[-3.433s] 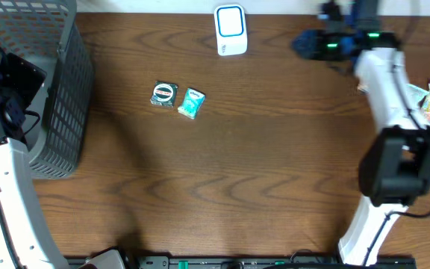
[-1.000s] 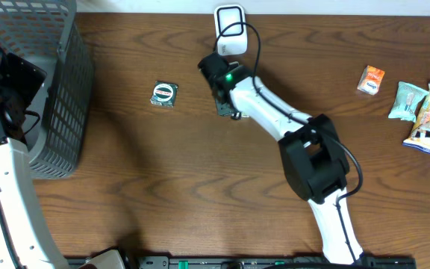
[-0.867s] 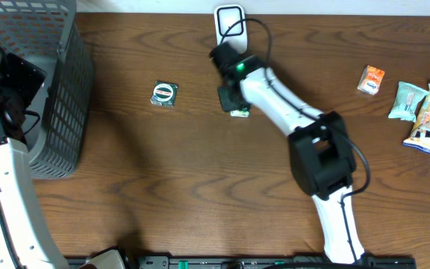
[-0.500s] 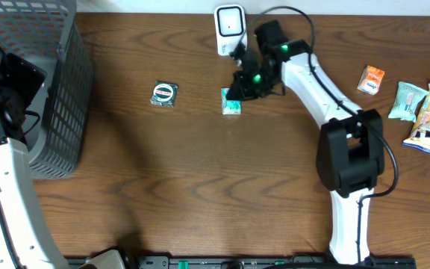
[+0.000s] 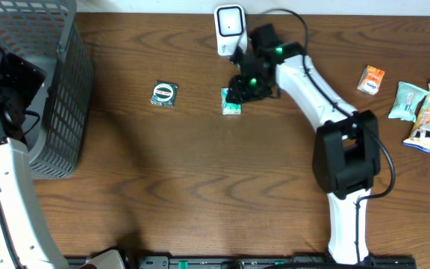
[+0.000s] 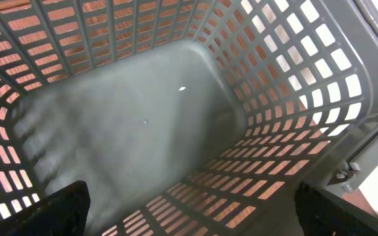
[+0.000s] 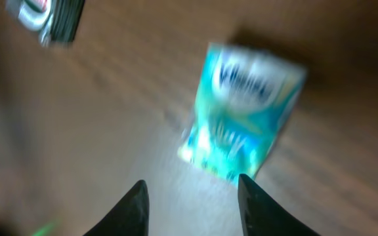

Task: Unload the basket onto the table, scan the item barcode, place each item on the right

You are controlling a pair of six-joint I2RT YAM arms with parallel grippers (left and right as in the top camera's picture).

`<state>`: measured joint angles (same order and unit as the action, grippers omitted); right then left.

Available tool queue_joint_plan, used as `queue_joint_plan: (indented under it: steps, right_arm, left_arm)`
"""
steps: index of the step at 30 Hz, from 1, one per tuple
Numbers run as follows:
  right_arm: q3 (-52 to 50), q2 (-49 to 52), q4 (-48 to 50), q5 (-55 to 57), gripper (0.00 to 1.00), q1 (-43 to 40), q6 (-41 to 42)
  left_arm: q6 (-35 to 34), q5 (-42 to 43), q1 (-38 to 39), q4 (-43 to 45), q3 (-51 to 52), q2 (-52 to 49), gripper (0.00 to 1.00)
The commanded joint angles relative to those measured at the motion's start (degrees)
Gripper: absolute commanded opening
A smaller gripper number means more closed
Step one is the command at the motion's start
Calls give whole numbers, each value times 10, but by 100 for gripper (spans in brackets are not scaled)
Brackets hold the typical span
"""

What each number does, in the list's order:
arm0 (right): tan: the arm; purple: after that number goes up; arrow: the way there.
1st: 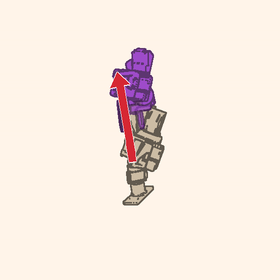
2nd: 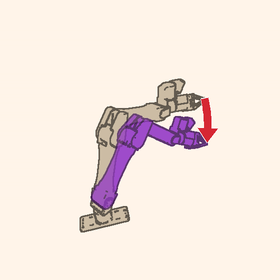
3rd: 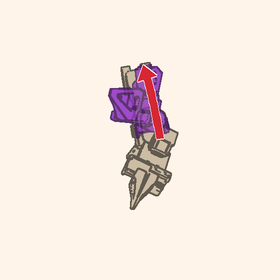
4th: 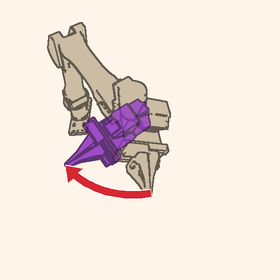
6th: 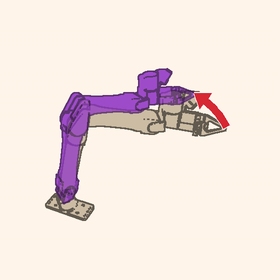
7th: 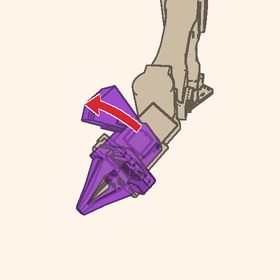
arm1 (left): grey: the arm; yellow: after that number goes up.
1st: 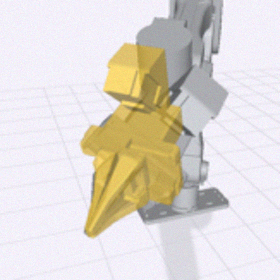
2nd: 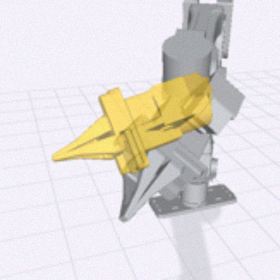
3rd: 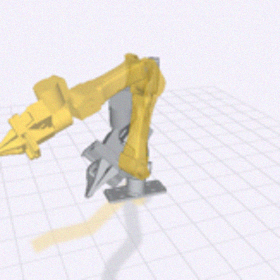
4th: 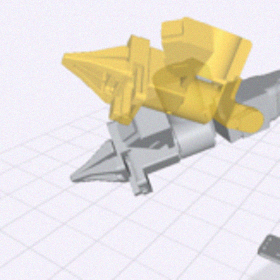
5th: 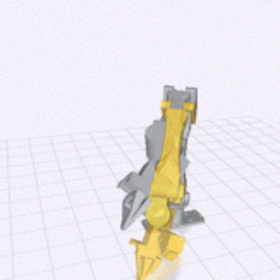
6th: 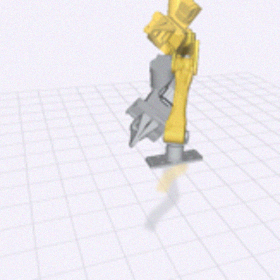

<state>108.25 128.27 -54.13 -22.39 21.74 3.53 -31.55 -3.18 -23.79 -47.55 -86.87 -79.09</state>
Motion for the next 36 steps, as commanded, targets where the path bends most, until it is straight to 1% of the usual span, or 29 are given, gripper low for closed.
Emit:
queue_joint_plan:
  steps: [1, 4, 5, 7, 9, 11, 14, 18, 20, 24, 25, 26, 27, 28, 33, 34, 36]
  right_arm:
    - [21, -15, 10, 224, 40, 60, 30]
    - [10, -10, 24, 377, 41, 108, 60]
    - [6, -6, 28, 421, 44, 124, 72]
    - [-5, 2, 41, 489, 49, 150, 98]
    - [-17, 12, 58, 530, 49, 171, 102]
    - [-25, 31, 71, 556, 50, 186, 102]
    - [-25, 52, 71, 571, 50, 188, 116]
    - [-25, 79, 71, 574, 52, 183, 117]
    - [-25, 87, 69, 573, 50, 181, 117]
    - [-25, 94, 68, 520, 43, 174, 117]
    - [-25, 94, 68, 501, 35, 173, 117]
    - [-25, 94, 68, 485, 23, 171, 117]
    - [-25, 94, 68, 471, 7, 169, 117]
    - [-25, 92, 68, 460, 1, 168, 117]
    - [-8, 61, 43, 419, 1, 147, 116]
    - [-1, 49, 35, 390, 1, 138, 109]
    - [8, 23, 25, 290, 1, 115, 70]
  left_arm:
    - [-3, -5, -2, 0, -3, 0, 98]
    - [-3, -5, -2, 0, -3, 0, 97]
    - [-3, -5, -2, 0, -3, 0, 98]
    - [-3, -5, -2, 0, -3, 0, 98]
    - [-3, -5, -2, 0, -3, 0, 98]
    - [-3, -5, -2, 0, -3, 0, 98]
    - [-3, -5, -2, 0, -3, 0, 98]
    - [-3, -5, -2, 0, -3, 0, 98]
    - [-3, -5, -2, 0, -3, 0, 98]
    - [-3, -5, -2, 0, -3, 0, 98]
    - [-3, -5, -2, 0, -3, 0, 98]
    - [-3, -5, -2, 0, -3, 0, 98]
    - [-3, -5, -2, 0, -3, 0, 98]
    - [-3, -5, -2, 0, -3, 0, 98]
    - [-3, -5, -2, 0, -3, 0, 98]
    - [-3, -5, -2, 0, -3, 0, 98]
    - [-3, -5, -2, 0, -3, 0, 98]
